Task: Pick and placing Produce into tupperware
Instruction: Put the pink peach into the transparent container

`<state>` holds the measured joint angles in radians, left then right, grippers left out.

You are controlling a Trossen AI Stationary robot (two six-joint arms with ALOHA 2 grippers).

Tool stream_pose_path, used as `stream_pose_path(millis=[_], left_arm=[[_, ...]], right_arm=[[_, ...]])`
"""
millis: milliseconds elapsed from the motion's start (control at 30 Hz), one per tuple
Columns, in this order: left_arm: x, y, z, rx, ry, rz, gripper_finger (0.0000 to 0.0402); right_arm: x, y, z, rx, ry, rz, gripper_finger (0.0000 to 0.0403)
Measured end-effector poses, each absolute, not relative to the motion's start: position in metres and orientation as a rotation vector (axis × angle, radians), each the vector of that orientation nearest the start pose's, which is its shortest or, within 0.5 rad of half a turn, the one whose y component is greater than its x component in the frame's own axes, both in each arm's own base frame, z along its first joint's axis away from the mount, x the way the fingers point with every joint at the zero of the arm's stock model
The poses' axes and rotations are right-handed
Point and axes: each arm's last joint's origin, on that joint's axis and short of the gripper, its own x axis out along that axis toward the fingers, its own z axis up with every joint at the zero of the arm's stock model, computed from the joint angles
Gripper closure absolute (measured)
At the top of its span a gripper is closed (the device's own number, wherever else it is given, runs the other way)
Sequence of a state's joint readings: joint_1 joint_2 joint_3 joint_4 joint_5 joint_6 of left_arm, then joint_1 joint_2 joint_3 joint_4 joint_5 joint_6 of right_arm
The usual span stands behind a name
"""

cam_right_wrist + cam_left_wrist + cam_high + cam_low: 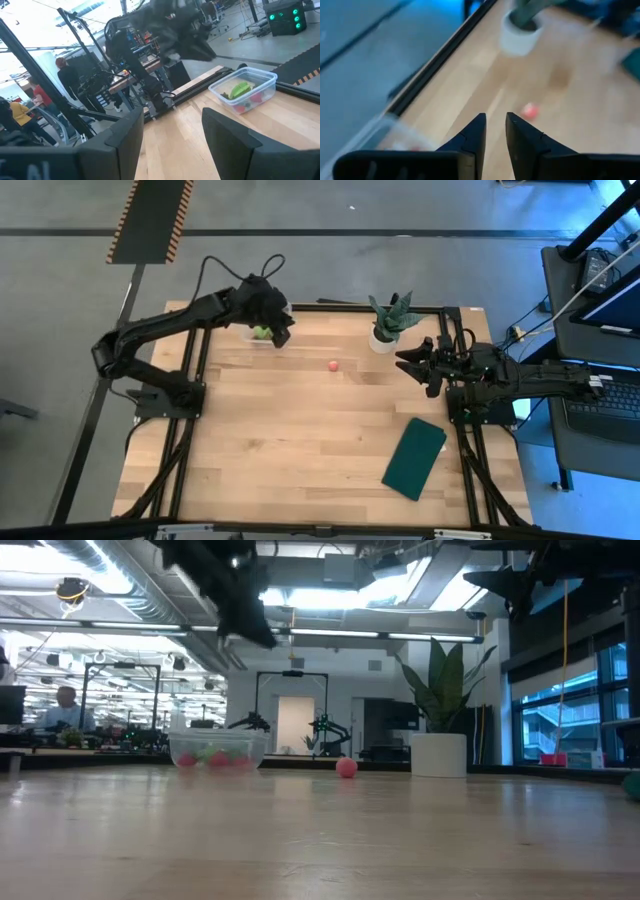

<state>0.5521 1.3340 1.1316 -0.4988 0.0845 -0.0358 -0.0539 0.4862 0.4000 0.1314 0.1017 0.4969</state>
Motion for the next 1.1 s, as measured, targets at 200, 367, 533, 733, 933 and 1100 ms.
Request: stream_pose_path(millis=[200,367,533,733,933,1100], left_arm=[[0.25,0.12,0.335,-0.143,0.475,0.282,0.0323],[0.261,0.1,0.347,-0.052,0.376,0.196,0.026],[0.267,0.085,0.349,-0.014,0.352,0.136,0.0168],[0.271,0.073,0.349,-0.021,0.353,0.095,0.0099],[0.273,0.066,0.347,-0.016,0.367,0.076,0.0091],[0.282,0.064,0.34,-0.003,0.422,0.134,0.0097]], right_arm=[[0.132,-0.01,0.272,0.497,-0.099,-0.137,0.0198],[0.132,-0.01,0.274,0.498,-0.12,-0.131,0.0199],[0.132,-0.01,0.273,0.521,-0.121,-0.13,0.0199],[0.132,-0.01,0.273,0.523,-0.121,-0.131,0.0198],[0.132,-0.01,0.273,0.523,-0.121,-0.131,0.0199],[0.132,-0.01,0.273,0.521,-0.12,-0.131,0.0199]])
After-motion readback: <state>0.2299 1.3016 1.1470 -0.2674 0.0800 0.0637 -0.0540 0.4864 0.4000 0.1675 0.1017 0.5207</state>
